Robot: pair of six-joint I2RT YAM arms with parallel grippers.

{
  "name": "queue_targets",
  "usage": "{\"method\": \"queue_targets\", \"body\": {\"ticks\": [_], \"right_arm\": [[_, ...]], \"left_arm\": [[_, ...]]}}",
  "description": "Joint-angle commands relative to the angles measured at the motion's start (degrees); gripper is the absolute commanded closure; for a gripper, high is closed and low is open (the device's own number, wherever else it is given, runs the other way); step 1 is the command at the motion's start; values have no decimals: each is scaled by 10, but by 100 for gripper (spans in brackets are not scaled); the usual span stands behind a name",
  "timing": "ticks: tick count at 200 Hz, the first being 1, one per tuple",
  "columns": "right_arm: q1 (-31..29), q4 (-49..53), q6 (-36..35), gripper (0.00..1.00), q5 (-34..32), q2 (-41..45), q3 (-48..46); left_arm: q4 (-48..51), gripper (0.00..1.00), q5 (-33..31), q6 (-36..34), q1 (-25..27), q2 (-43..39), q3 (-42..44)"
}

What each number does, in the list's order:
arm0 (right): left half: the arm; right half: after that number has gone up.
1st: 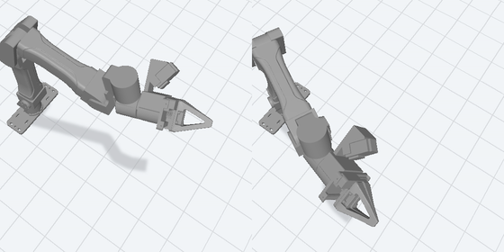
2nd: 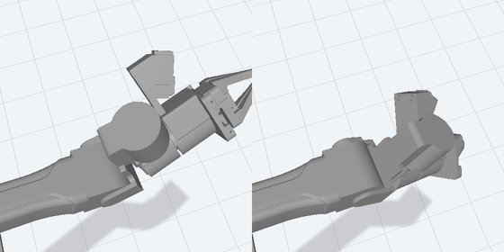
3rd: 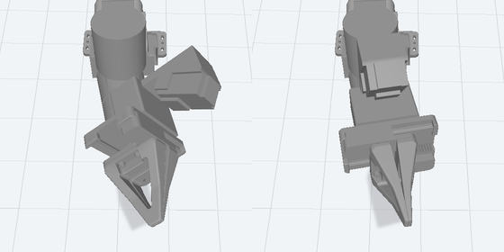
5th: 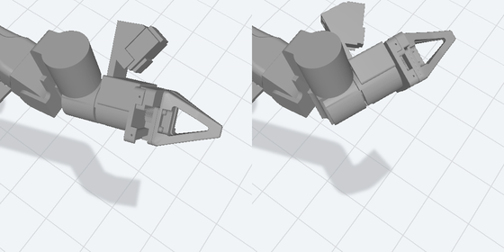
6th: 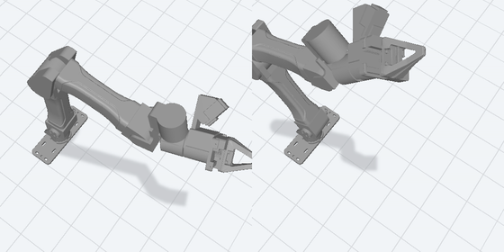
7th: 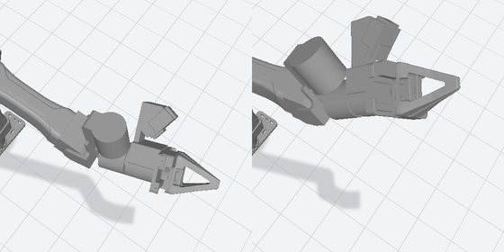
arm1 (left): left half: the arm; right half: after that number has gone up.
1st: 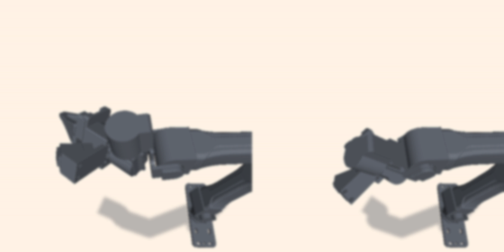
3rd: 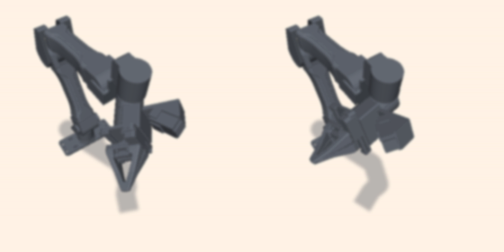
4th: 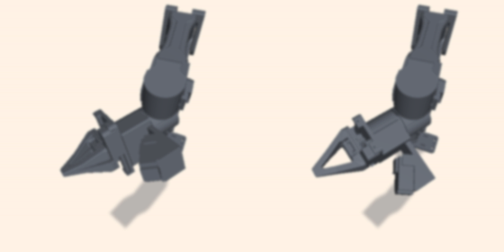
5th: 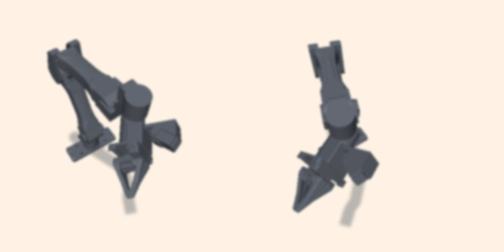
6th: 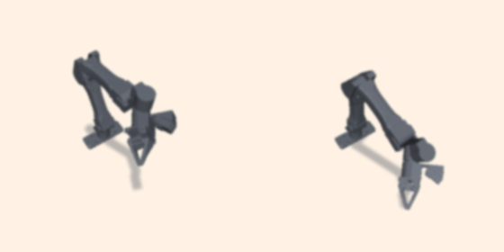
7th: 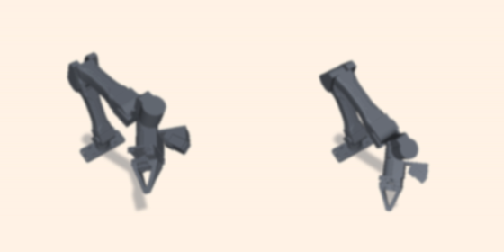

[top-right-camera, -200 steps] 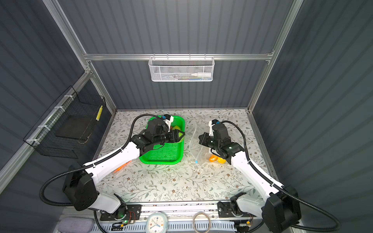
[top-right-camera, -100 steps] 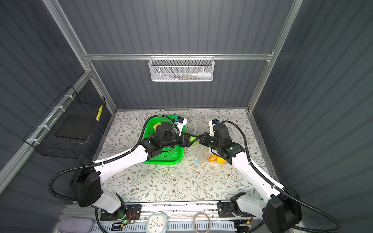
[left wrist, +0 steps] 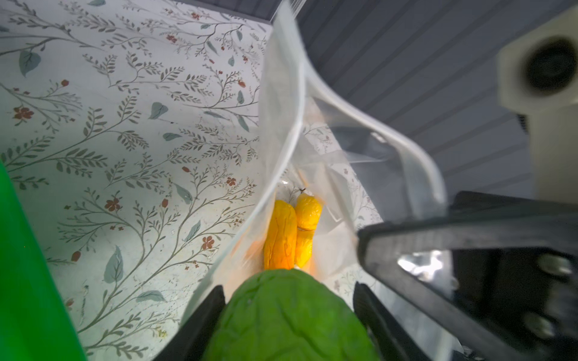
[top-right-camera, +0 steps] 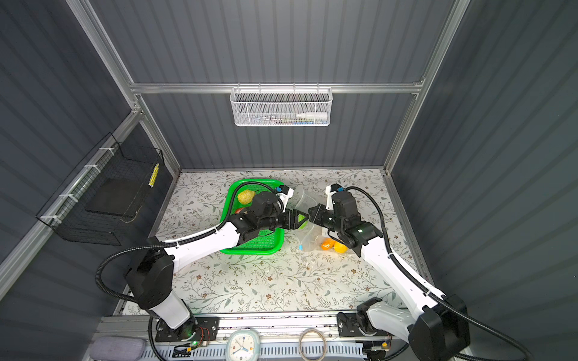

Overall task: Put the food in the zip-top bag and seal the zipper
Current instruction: 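Lift the green fruit and carry it toward the bag mouth, then lower the green fruit into the bag and open the left gripper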

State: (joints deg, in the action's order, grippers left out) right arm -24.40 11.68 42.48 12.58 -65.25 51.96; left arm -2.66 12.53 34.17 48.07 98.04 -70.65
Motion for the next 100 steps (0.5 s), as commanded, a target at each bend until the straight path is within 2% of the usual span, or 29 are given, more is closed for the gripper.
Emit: {"method": "queue_targets", "body": {"ticks": [1, 54, 100], "right_arm": [[1, 1, 0, 100, -2, 7, 18], [1, 4, -3, 100, -2, 7, 21], [1, 8, -4, 100, -5, 2, 18]], "left_arm": [[76, 38, -22, 0, 4, 24, -35], [139, 33, -54, -8, 5, 51, -74], [155, 20, -58, -9, 6, 55, -86]]}}
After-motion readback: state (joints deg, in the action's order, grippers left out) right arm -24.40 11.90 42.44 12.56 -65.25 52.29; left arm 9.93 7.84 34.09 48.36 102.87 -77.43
